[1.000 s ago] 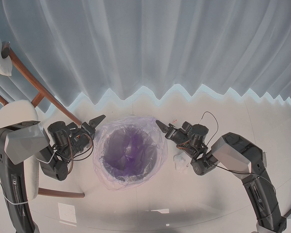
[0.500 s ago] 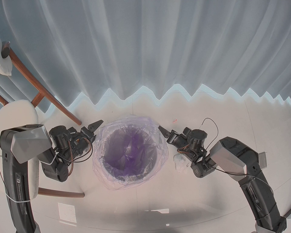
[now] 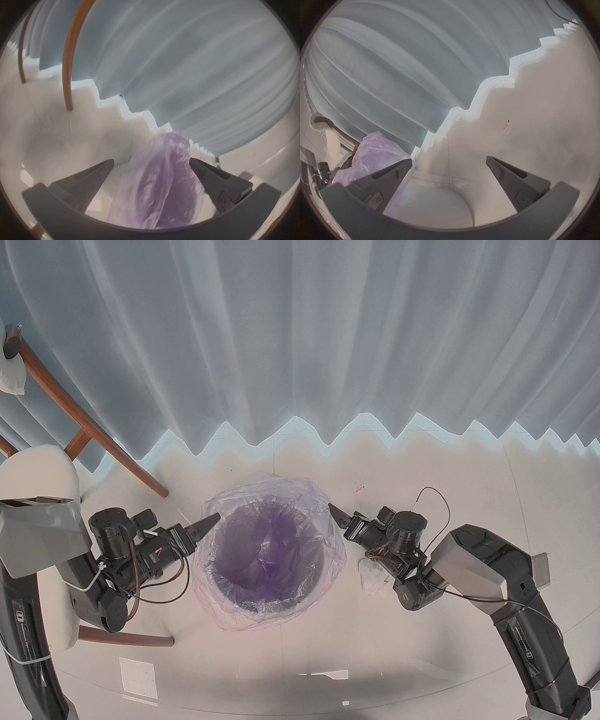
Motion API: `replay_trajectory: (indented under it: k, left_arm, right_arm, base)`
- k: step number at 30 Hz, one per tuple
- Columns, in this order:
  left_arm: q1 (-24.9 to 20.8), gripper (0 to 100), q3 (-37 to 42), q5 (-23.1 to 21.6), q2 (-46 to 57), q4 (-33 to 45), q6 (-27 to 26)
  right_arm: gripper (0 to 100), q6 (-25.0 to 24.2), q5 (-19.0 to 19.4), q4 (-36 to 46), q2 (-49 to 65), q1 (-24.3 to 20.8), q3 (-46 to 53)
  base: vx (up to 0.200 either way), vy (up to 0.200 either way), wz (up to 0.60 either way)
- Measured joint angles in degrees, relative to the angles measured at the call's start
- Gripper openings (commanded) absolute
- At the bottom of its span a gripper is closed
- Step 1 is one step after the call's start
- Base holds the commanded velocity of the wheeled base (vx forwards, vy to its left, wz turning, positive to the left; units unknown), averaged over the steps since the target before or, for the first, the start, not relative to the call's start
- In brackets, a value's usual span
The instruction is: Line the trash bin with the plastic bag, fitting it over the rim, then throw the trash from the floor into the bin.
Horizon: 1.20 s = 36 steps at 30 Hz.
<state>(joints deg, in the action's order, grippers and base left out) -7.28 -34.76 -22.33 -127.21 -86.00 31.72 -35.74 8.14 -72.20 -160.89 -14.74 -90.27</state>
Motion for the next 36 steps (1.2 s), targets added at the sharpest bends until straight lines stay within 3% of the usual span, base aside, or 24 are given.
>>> replay_trajectory:
  k: [3, 7, 16, 36]
  left_arm:
    - [-0.4, 100, 1.8, 0.1, -1.2, 0.0, -4.9]
    - [-0.4, 100, 1.5, 0.9, -3.3, 0.0, -6.0]
    - [0.0, 100, -4.0, 1.9, -6.1, -0.1, 3.3]
    - [3.6, 100, -14.7, 5.3, -15.5, 0.9, 4.4]
  right_arm:
    - [100, 0.0, 0.0, -0.4, 0.2, -0.2, 0.5]
    - [100, 0.0, 0.0, -1.6, 0.7, -0.3, 1.4]
    - [100, 0.0, -0.1, -2.8, 1.2, -0.4, 3.0]
    - [100, 0.4, -0.1, -2.7, -0.2, -0.4, 2.7]
  base:
    - [0.000, 0.000, 0.00]
    - [0.000, 0.000, 0.00]
    - [0.000, 0.000, 0.00]
    - [0.000, 0.000, 0.00]
